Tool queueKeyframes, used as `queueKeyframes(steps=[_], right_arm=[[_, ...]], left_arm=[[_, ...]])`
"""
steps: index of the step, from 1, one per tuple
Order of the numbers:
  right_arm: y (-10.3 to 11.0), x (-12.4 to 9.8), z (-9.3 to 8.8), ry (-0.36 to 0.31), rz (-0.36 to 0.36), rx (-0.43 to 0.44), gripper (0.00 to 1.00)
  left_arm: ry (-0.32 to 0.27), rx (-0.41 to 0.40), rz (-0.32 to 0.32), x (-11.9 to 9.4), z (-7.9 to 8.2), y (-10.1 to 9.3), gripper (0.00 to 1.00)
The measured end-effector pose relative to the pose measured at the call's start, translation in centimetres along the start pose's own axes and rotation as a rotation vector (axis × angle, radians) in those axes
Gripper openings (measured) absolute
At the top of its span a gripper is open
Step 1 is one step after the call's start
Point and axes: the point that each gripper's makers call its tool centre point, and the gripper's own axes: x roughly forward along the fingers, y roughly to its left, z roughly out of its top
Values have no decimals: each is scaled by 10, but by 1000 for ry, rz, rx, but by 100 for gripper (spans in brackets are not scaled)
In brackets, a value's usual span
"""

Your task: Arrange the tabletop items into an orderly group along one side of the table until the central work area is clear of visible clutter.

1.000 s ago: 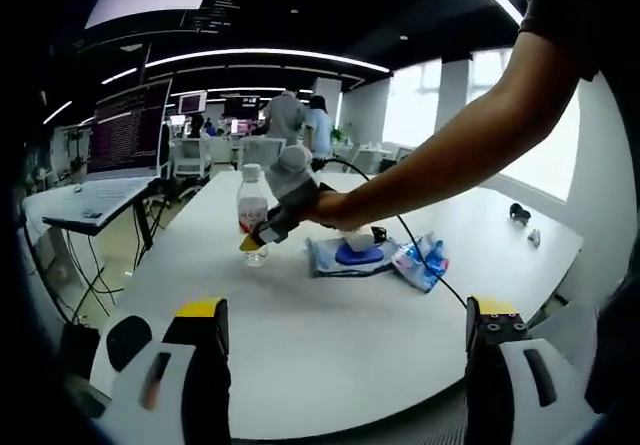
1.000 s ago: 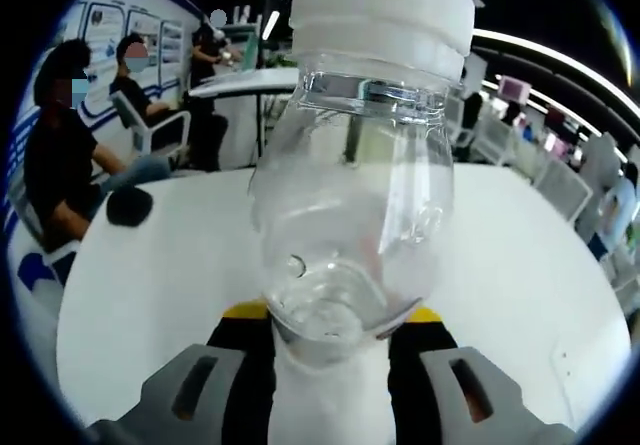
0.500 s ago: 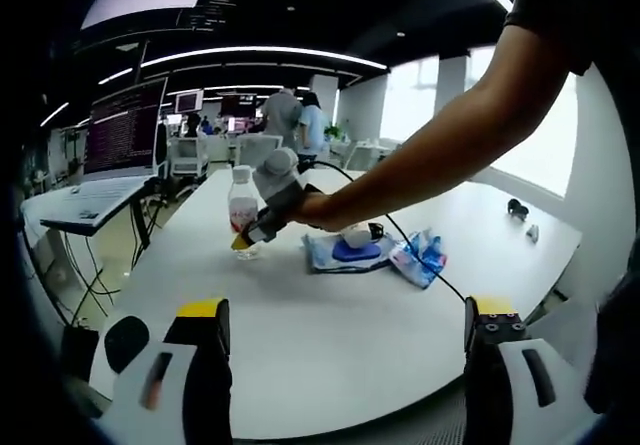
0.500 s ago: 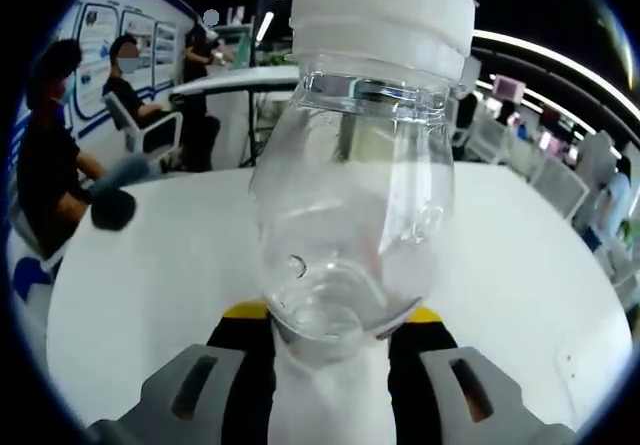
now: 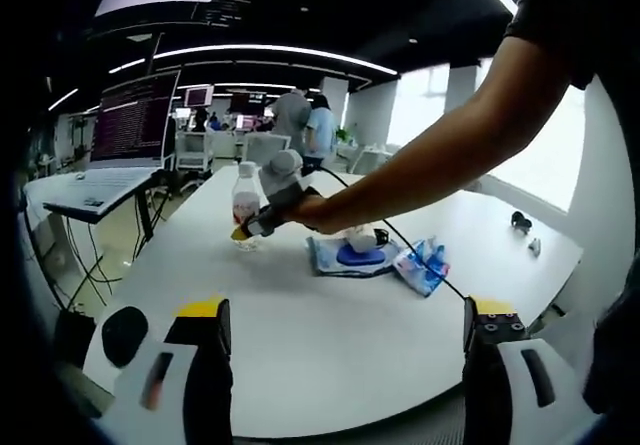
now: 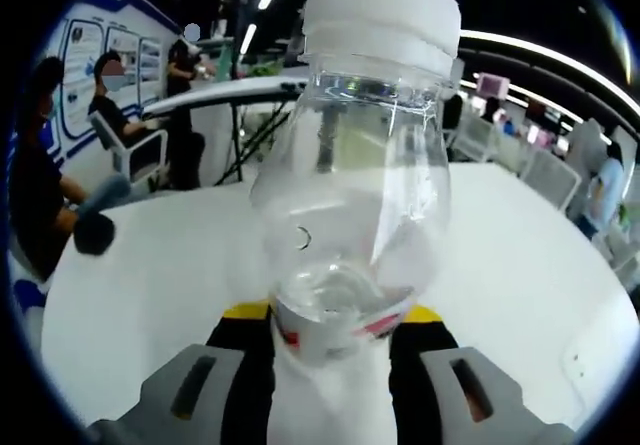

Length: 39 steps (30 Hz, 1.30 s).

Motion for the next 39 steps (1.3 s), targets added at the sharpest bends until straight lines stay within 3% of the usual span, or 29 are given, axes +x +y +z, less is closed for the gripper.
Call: queueKeyframes(steps=[30,39], right_arm=[[7,13,8,-5,39,-22,42],[6,11,15,-33,45,15,46]], left_arm=[[8,11,-7,1,-2,-1,96],[9,23,-9,1,-2,-2,95]])
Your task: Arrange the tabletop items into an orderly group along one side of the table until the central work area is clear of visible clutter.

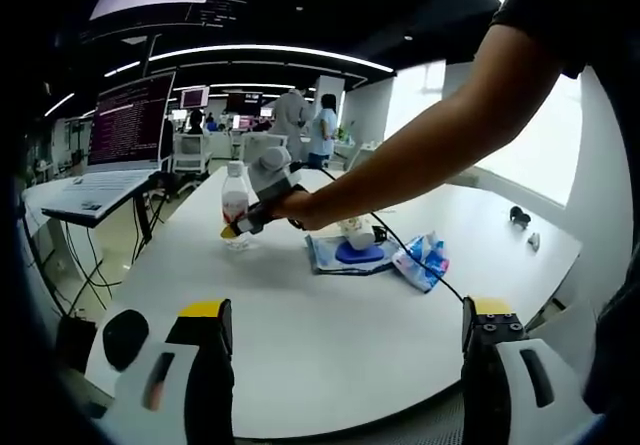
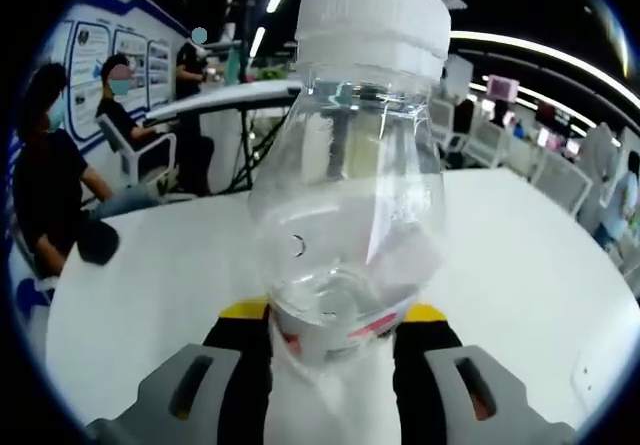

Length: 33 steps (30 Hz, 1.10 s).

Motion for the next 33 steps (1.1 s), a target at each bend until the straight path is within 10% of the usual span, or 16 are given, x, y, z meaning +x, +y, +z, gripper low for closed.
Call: queueKeyframes(steps=[33], right_arm=[[-12,-37,-9,-2,-51,81,59]], left_arm=[[-31,-27,6,-3,4,3,97]])
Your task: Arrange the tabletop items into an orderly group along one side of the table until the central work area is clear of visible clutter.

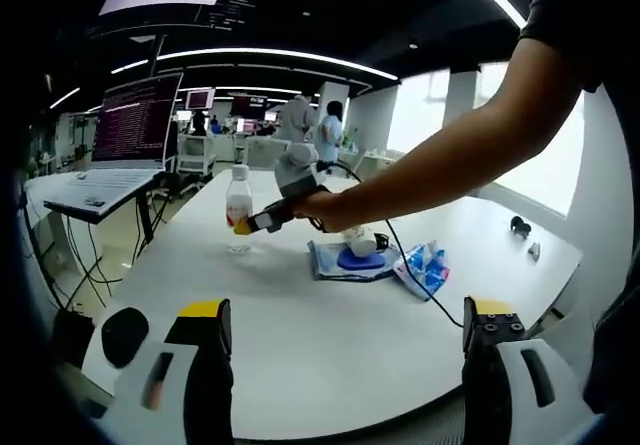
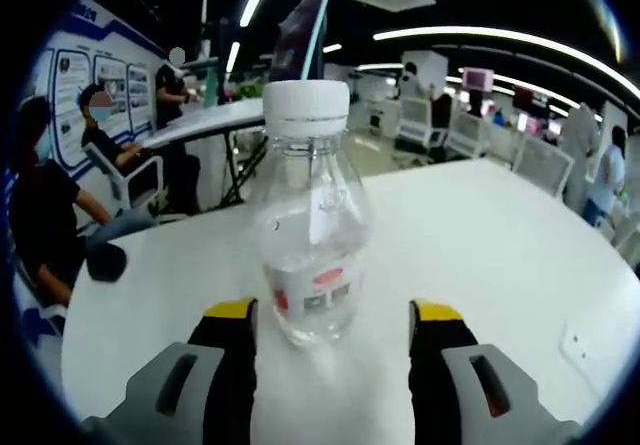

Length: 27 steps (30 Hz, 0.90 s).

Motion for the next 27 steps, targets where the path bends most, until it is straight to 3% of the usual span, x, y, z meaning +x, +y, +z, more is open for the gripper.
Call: queueKeyframes(steps=[6,9,17,27], right_arm=[[5,-14,-13,21,11,14,61],[11,-18,-20,39,28,15,67],[17,-47,-36,29,30,63,74],[25,-72,-43,28,41,76,83]], left_arm=[[5,17,-12,1,-1,-3,98],[6,24,-19,2,0,-6,99],[3,25,-26,2,0,-7,99],[-9,18,-31,1,2,-8,100]])
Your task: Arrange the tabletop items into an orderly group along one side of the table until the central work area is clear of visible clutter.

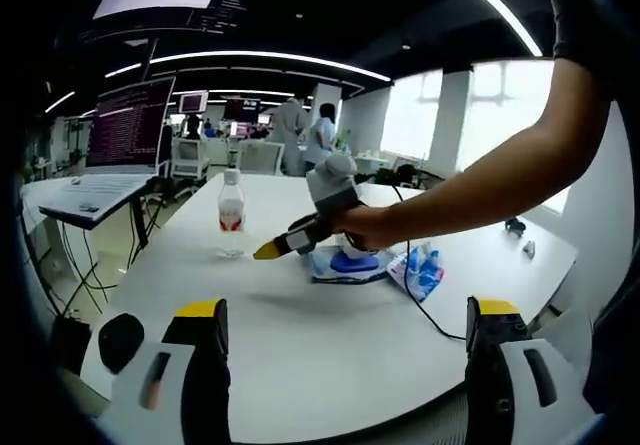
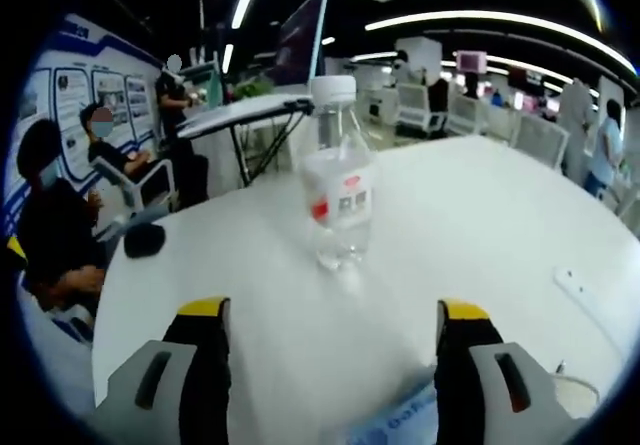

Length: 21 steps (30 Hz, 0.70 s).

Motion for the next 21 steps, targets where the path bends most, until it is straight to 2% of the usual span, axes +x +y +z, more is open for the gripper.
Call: queueKeyframes(steps=[2,11,21], right_arm=[[6,-8,2,-4,6,-2,84],[7,-38,3,-19,1,-10,88],[-1,-67,-7,-35,-40,22,90]], left_arm=[[5,12,-6,0,-1,-1,100],[7,30,-11,-1,-1,-3,100],[19,59,-29,0,-3,-9,100]])
